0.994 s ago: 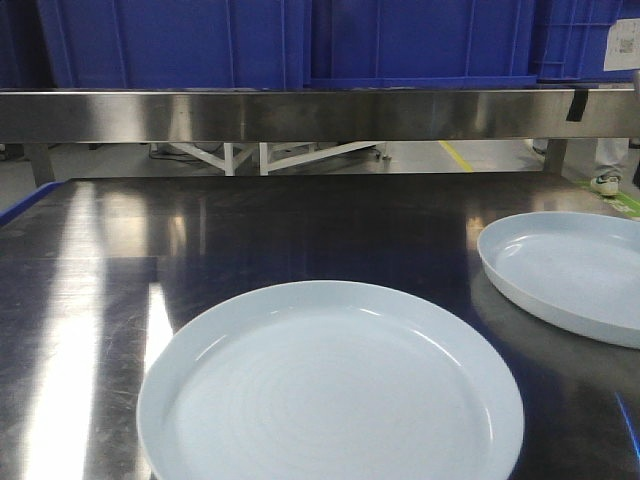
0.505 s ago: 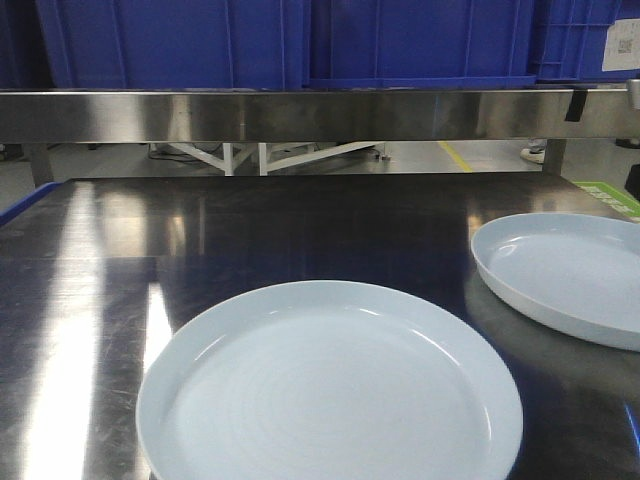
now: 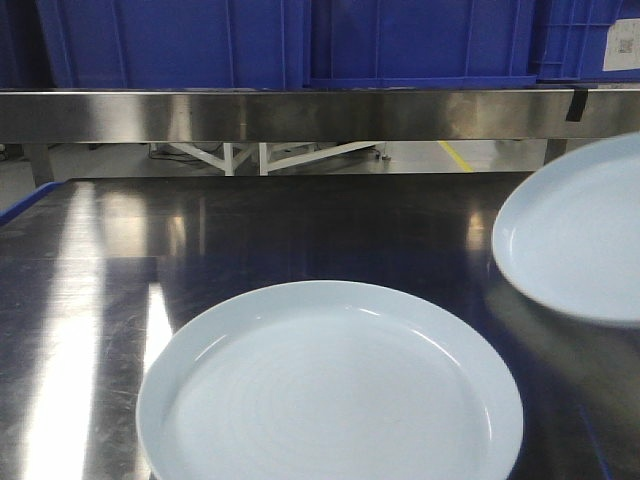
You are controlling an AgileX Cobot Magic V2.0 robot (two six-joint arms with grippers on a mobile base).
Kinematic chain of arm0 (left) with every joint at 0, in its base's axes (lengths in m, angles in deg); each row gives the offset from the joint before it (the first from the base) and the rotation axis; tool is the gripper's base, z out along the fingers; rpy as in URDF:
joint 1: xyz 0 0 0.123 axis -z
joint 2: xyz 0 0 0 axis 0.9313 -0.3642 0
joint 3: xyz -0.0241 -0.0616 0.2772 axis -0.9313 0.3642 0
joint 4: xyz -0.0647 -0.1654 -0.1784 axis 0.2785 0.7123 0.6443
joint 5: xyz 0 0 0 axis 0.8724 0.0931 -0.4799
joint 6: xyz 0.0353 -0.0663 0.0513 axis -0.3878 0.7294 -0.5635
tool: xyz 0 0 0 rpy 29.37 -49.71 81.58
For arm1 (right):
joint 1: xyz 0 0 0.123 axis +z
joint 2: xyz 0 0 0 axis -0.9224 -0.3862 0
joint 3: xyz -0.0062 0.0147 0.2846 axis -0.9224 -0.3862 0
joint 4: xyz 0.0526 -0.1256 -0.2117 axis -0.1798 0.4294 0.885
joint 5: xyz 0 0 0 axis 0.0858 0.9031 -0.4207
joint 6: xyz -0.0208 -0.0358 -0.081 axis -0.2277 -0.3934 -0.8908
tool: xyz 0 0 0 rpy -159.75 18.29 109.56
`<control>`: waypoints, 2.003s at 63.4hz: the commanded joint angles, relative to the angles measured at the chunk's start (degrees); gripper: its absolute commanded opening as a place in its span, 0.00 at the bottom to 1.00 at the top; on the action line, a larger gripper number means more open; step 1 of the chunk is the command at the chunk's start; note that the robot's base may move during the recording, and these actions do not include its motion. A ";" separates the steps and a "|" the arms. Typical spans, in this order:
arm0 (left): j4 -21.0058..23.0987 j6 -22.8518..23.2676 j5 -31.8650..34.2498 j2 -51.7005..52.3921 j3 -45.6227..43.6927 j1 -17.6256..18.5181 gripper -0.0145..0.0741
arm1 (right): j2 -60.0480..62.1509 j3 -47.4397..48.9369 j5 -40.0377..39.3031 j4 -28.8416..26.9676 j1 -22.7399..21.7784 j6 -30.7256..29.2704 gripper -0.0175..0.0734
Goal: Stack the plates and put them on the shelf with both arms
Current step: 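Lift the plate with the right gripper and carry it over the first plate, then lower the plate onto the first plate and release with the right gripper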
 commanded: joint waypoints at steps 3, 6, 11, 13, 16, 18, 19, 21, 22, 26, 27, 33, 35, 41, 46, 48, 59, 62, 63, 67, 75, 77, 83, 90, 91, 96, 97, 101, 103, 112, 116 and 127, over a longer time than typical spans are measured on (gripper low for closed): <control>-0.76 0.48 3.78 -0.15 -1.70 0.38 0.26 | 7.65 3.68 2.94 -3.08 2.40 -2.64 0.25; -0.76 0.48 3.78 -0.15 -1.70 0.38 0.26 | 9.37 4.43 4.28 -6.15 3.75 -4.18 0.25; -0.76 0.48 3.78 -0.15 -1.70 0.38 0.26 | 11.13 5.80 6.21 -12.74 6.81 -7.76 0.25; -0.76 0.48 3.78 -0.15 -1.70 0.38 0.26 | 11.38 6.16 6.61 -15.43 7.94 -8.92 0.25; -0.76 0.48 3.78 -0.15 -1.70 0.38 0.26 | 11.56 6.40 6.89 -20.22 9.68 -10.87 0.25; -0.76 0.48 3.78 -0.15 -1.70 0.38 0.26 | 11.56 6.40 6.92 -22.76 11.16 -12.05 0.25; -0.76 0.48 3.78 -0.15 -1.70 0.38 0.26 | 11.45 6.40 6.98 -23.96 11.76 -12.62 0.25; -0.76 0.48 3.78 -0.15 -1.70 0.38 0.26 | 11.19 6.34 7.16 -26.00 12.95 -13.65 0.25; -0.76 0.48 3.78 -0.15 -1.70 0.38 0.26 | 10.91 6.33 7.23 -27.30 13.53 -14.03 0.25; -0.76 0.48 3.78 -0.15 -1.70 0.38 0.26 | 10.04 6.11 7.62 -29.63 15.93 -15.46 0.25; -0.76 0.48 3.78 -0.15 -1.70 0.38 0.26 | 9.75 6.03 7.62 -29.91 16.42 -15.62 0.25; -0.76 0.48 3.78 -0.15 -1.70 0.38 0.26 | 7.37 5.32 7.67 -30.08 19.23 -15.75 0.25; -0.76 0.48 3.78 -0.15 -1.70 0.38 0.26 | 6.53 5.02 7.67 -30.08 19.87 -15.75 0.25; -0.76 0.48 3.78 -0.15 -1.70 0.38 0.26 | 3.76 3.90 7.61 -30.08 21.41 -15.75 0.25; -0.76 0.48 3.78 -0.15 -1.70 0.38 0.26 | 1.69 2.95 6.72 -30.03 22.06 -15.80 0.25; -0.76 0.48 3.78 -0.15 -1.70 0.38 0.26 | 0.96 2.55 6.02 -30.03 22.35 -15.80 0.25; -0.76 0.48 3.78 -0.15 -1.70 0.38 0.26 | -2.77 0.65 2.57 -29.97 22.53 -15.80 0.25; -0.76 0.48 3.78 -0.15 -1.70 0.38 0.26 | -3.79 0.46 1.93 -29.97 22.53 -15.80 0.25; -0.76 0.48 3.78 -0.15 -1.70 0.38 0.26 | -4.15 0.38 1.63 -29.97 22.53 -15.80 0.25; -0.76 0.48 3.78 -0.15 -1.70 0.38 0.26 | -5.12 0.32 1.01 -29.97 22.53 -15.80 0.25; -0.76 0.48 3.78 -0.15 -1.70 0.38 0.26 | -7.21 0.32 0.57 -30.12 22.53 -15.80 0.25; -0.76 0.48 3.78 -0.15 -1.70 0.38 0.26 | -7.79 0.32 0.57 -30.17 22.53 -15.80 0.26; -0.76 0.48 3.78 -0.15 -1.70 0.38 0.26 | -8.99 0.32 0.63 -30.17 22.53 -15.80 0.26; -0.76 0.48 3.78 -0.15 -1.70 0.38 0.26 | -9.48 0.32 0.76 -30.17 22.53 -15.80 0.26; -0.76 0.48 3.78 -0.15 -1.70 0.38 0.26 | -9.55 0.32 0.76 -30.17 22.53 -15.80 0.26; -0.76 0.48 3.78 -0.15 -1.70 0.38 0.26 | -9.55 0.32 1.02 -30.17 22.53 -15.80 0.31; -0.76 0.48 3.78 -0.15 -1.70 0.38 0.26 | -9.55 0.32 1.09 -30.17 22.53 -15.80 0.33; -0.76 0.48 3.78 -0.15 -1.70 0.38 0.26 | -9.55 0.32 1.28 -30.17 22.53 -15.80 0.42; -0.76 0.48 3.78 -0.15 -1.70 0.38 0.26 | -9.55 0.32 1.35 -30.17 22.53 -15.80 0.47; -0.76 0.48 3.78 -0.15 -1.70 0.38 0.26 | -9.06 0.32 1.22 -30.17 22.53 -15.80 0.70; -0.76 0.48 3.78 -0.15 -1.70 0.38 0.26 | -8.19 0.32 0.67 -30.17 22.53 -15.80 0.73; -0.76 0.48 3.78 -0.15 -1.70 0.38 0.26 | -4.21 0.32 0.09 -29.99 22.42 -15.75 0.73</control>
